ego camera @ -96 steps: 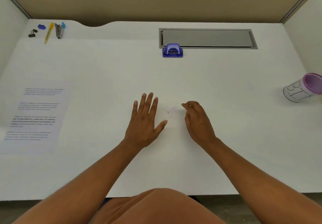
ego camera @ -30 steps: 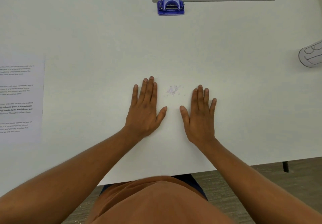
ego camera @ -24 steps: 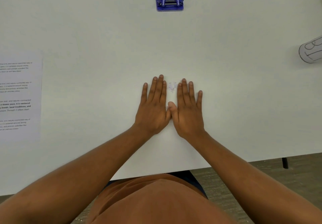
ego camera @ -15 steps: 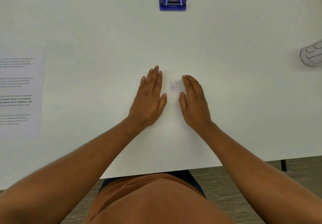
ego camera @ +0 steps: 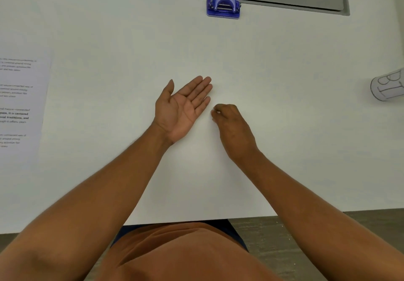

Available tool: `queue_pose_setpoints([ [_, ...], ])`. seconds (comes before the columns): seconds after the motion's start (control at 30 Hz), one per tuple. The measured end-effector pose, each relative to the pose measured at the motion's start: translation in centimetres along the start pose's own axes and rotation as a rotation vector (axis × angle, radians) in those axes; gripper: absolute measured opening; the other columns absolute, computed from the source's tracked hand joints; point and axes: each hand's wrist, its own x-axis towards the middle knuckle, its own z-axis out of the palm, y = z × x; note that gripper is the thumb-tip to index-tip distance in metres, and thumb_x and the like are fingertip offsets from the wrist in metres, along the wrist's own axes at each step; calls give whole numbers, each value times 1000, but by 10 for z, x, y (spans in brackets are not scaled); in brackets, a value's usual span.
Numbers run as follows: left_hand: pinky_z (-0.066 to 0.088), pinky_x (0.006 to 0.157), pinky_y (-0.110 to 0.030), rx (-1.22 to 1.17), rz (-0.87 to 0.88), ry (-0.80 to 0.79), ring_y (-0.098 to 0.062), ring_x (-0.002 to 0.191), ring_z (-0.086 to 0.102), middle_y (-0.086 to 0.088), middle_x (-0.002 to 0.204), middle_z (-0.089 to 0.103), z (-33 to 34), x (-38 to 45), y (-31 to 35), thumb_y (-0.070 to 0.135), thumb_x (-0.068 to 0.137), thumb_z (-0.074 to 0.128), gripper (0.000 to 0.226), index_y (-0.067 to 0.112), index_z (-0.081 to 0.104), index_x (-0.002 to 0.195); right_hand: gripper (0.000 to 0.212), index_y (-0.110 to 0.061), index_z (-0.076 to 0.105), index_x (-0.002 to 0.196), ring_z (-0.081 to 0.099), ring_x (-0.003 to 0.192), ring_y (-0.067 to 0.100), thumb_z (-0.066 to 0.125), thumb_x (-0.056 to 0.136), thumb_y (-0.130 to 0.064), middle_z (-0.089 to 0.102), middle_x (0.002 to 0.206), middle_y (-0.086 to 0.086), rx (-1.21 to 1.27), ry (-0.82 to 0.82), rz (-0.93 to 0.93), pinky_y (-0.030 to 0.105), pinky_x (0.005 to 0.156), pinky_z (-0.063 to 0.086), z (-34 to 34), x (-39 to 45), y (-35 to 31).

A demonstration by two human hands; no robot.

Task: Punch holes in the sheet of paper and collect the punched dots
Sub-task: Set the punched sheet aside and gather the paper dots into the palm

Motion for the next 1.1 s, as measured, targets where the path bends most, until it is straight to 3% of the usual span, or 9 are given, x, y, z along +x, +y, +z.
queue_pose_setpoints([
  [0.1,25,134,-47,-74,-29,-44,-31,156,43,-18,165,48,-5,6,-2,53,113,27,72,2,40,162,25,8,66,116,56,109,39,48,98,9,62,116,24,1,-39,1,54,91,51,-2,3,0],
  [0.33,23,134,-47,-161,-57,-106,-30,159,38,-17,169,41,-15,13,-1,53,113,27,72,3,34,165,20,4,77,96,71,80,38,76,80,14,76,91,18,3,129,-47,45,71,63,2,12,-1],
  [0.5,19,135,-48,-173,-89,-139,-30,160,34,-17,170,39,-21,22,-2,54,113,26,73,2,33,165,15,-2,80,95,73,86,31,74,83,5,79,93,11,87,180,59,42,83,61,-4,20,-4],
  [0.57,18,135,-48,-176,-103,-158,-30,161,33,-17,171,38,-23,23,-2,55,113,24,74,2,32,165,17,-7,82,98,74,88,19,72,86,0,80,98,5,238,182,217,35,89,59,-8,20,-8],
  [0.63,16,135,-48,-185,-115,-171,-31,162,31,-17,171,37,-24,23,-1,56,113,24,76,2,31,165,16,-10,83,97,71,79,2,75,86,-2,80,96,-2,394,227,320,18,84,58,-12,19,-14],
  [0.73,13,136,-48,-232,-138,-202,-32,163,28,-19,173,33,-24,23,1,63,110,27,85,0,28,166,14,-14,83,94,70,77,-10,78,84,-6,75,87,-15,542,247,301,2,74,50,-14,19,-34],
  [0.87,16,135,-51,-253,-177,-245,-31,164,25,-19,174,31,-24,21,4,72,104,29,95,0,26,167,16,-15,82,99,73,85,-2,80,86,-7,78,91,-10,603,216,232,8,79,54,-12,29,-62],
  [1.0,13,135,-50,-265,-209,-267,-31,164,23,-20,174,30,-25,21,5,73,102,30,98,0,25,167,13,-11,80,102,74,84,9,79,90,-7,80,94,2,530,197,155,28,85,60,-8,36,-72],
  [1.1,11,136,-49,-256,-205,-287,-32,165,21,-21,175,27,-26,22,5,73,102,29,97,0,24,167,20,-13,77,114,69,90,1,72,95,-8,80,101,1,491,200,120,25,88,58,-8,37,-71],
])
